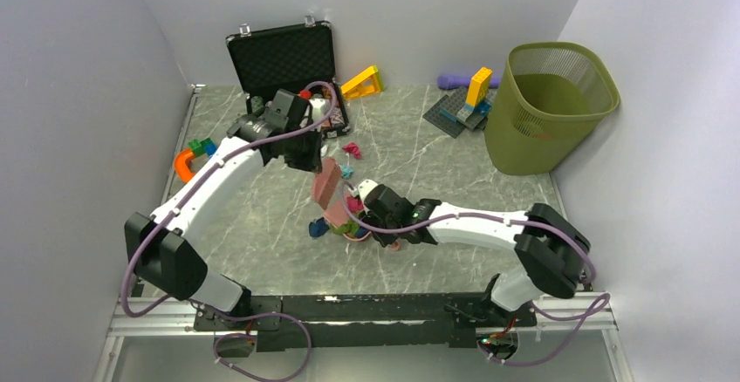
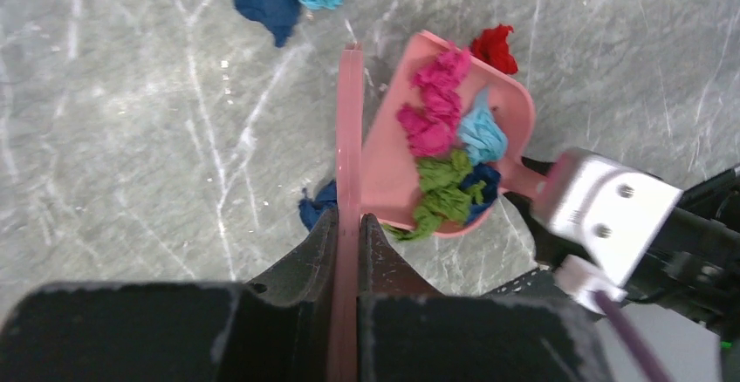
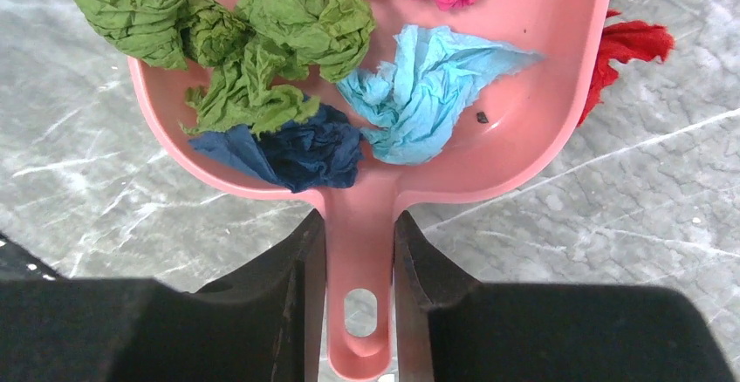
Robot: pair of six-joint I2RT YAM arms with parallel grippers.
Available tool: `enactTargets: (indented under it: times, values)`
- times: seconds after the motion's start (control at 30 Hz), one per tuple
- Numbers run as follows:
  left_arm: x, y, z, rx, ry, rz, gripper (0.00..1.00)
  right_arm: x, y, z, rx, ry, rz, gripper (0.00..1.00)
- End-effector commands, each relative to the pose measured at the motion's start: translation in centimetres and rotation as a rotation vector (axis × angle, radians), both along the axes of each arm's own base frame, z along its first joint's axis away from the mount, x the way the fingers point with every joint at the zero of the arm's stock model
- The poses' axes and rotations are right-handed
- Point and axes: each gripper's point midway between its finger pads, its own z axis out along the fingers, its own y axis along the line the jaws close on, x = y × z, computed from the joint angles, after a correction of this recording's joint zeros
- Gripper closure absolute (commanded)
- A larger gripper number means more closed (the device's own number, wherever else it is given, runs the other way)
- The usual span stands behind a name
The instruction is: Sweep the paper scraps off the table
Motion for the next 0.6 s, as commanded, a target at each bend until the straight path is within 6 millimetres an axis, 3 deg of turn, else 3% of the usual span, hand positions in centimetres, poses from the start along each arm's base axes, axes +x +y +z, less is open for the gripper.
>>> enactTargets:
  times: [0.0, 0.17, 0.33, 0.57]
  values:
    - [0.6, 2.8, 3.7, -0.021, -0.126, 0.083, 1.0, 0.3, 1.8, 3.9, 0.18, -0.089, 0.012, 1.0]
    - [0.5, 5.8, 4.3, -0.035, -0.153, 0.159, 1.0, -0.2, 0.6, 5.6, 0.174, -0.077, -0.024, 1.0]
    - [0.2, 9.0, 4.3, 0.0, -0.182, 0.247, 1.0, -0.1, 0.6, 9.9, 0.169, -0.053, -0.067, 1.0]
    - [-0.9, 10.7, 2.7, 0.041, -0.212, 0.305, 1.0, 2.0, -1.0, 15.9, 0.216, 0.049, -0.202, 1.0]
